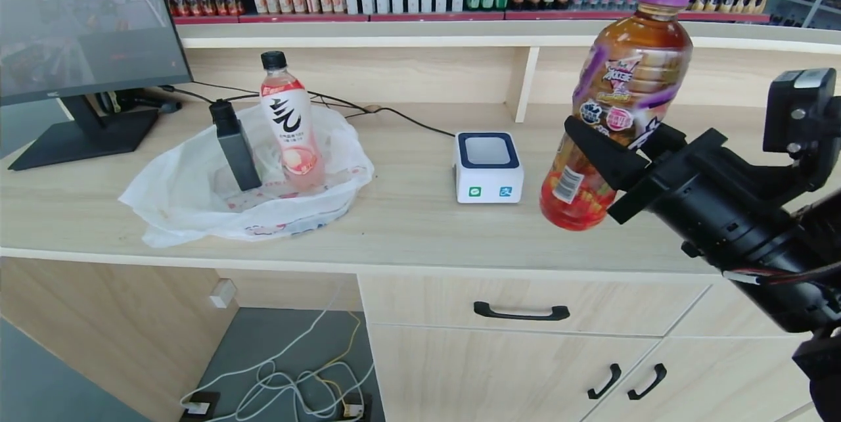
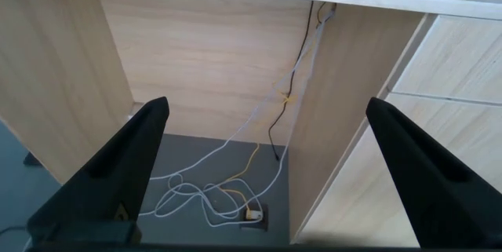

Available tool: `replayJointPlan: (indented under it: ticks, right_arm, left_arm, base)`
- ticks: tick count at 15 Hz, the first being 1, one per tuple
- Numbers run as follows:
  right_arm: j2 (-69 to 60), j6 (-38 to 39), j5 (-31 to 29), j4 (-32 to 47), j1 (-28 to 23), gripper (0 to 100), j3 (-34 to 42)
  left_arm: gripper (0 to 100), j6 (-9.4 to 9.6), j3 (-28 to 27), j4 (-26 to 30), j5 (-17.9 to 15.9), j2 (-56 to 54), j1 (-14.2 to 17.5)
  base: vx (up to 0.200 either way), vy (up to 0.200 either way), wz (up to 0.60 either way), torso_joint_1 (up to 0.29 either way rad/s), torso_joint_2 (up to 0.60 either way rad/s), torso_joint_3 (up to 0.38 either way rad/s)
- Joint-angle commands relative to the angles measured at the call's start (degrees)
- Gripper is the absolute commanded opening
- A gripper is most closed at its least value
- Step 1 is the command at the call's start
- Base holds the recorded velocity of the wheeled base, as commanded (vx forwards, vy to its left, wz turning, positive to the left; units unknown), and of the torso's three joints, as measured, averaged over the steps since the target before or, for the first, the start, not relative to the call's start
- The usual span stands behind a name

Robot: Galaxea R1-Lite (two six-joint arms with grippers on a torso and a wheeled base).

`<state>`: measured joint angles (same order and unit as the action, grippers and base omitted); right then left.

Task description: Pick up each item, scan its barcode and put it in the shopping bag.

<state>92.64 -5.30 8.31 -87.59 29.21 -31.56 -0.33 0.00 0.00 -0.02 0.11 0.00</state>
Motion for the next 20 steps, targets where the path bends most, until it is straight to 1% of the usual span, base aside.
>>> replayJointPlan:
  ticks: [1, 2, 3, 4, 5, 7, 9, 10, 11, 12, 13, 15, 16, 20]
  right_arm:
    - [2.20, -0.67, 1.35, 0.84, -0.47, 0, -2.72]
    - [2.55, -1.64, 3.46, 1.37, -0.82, 0, -3.77]
    - [4.04, -5.86, 5.31, 1.46, -1.44, 0, -6.06]
    - [5.27, -10.69, 5.75, 2.07, -2.14, 0, -8.08]
    - [5.71, -12.36, 6.01, 2.51, -2.14, 0, -8.78]
    - [7.82, -21.86, 7.86, 5.06, -2.05, 0, -13.00]
    - [10.37, -29.41, 11.20, 7.35, -2.05, 0, -19.59]
    - [12.31, -33.46, 11.90, 8.22, -1.17, 0, -23.90]
    - [13.10, -35.13, 11.99, 8.31, -0.20, 0, -25.83]
    - [16.61, -38.99, 13.04, 8.40, 2.26, 0, -31.19]
    - [17.93, -40.22, 13.92, 8.40, 2.34, 0, -33.13]
    - [21.62, -46.20, 17.53, 8.40, 0.67, 0, -38.58]
    - [22.41, -47.96, 19.46, 8.40, -0.03, 0, -40.16]
    - [26.89, -51.91, 25.35, 8.40, -1.35, 0, -43.76]
  left_arm:
    - [100, -0.02, 0.00, 0.00, 0.02, -0.02, -0.09]
    - [100, -0.02, 0.00, 0.00, 0.02, -0.02, -0.09]
    - [100, -0.11, 0.00, 0.00, 0.02, -0.02, -0.09]
    - [100, -0.11, 0.00, 0.00, 0.02, -0.02, -0.09]
    - [100, -0.02, 0.00, 0.00, -0.06, -0.02, -0.09]
    - [100, -0.02, 0.00, 0.00, 0.02, -0.02, -0.09]
    - [100, -0.11, 0.00, 0.00, 0.02, -0.02, -0.09]
    - [100, -0.11, 0.00, 0.00, 0.02, -0.02, -0.09]
    - [100, -0.11, 0.00, 0.00, 0.02, -0.02, -0.09]
    - [100, -0.11, 0.00, 0.00, 0.02, -0.02, -0.09]
    - [100, -0.11, 0.00, 0.00, 0.02, -0.02, -0.09]
    - [100, -0.11, 0.00, 0.00, 0.02, -0.02, -0.09]
    - [100, -0.11, 0.00, 0.00, 0.02, -0.02, -0.09]
    - [100, -0.11, 0.00, 0.00, 0.02, -0.02, -0.09]
  base:
    - [0.000, 0.000, 0.00, 0.000, 0.00, 0.000]
    - [0.000, 0.000, 0.00, 0.000, 0.00, 0.000]
    - [0.000, 0.000, 0.00, 0.000, 0.00, 0.000]
    - [0.000, 0.000, 0.00, 0.000, 0.00, 0.000]
    - [0.000, 0.000, 0.00, 0.000, 0.00, 0.000]
    - [0.000, 0.000, 0.00, 0.000, 0.00, 0.000]
    - [0.000, 0.000, 0.00, 0.000, 0.00, 0.000]
    - [0.000, 0.000, 0.00, 0.000, 0.00, 0.000]
    - [0.000, 0.000, 0.00, 0.000, 0.00, 0.000]
    - [0.000, 0.000, 0.00, 0.000, 0.00, 0.000]
    - [0.000, 0.000, 0.00, 0.000, 0.00, 0.000]
    - [0.000, 0.000, 0.00, 0.000, 0.00, 0.000]
    - [0.000, 0.000, 0.00, 0.000, 0.00, 0.000]
    - [0.000, 0.000, 0.00, 0.000, 0.00, 0.000]
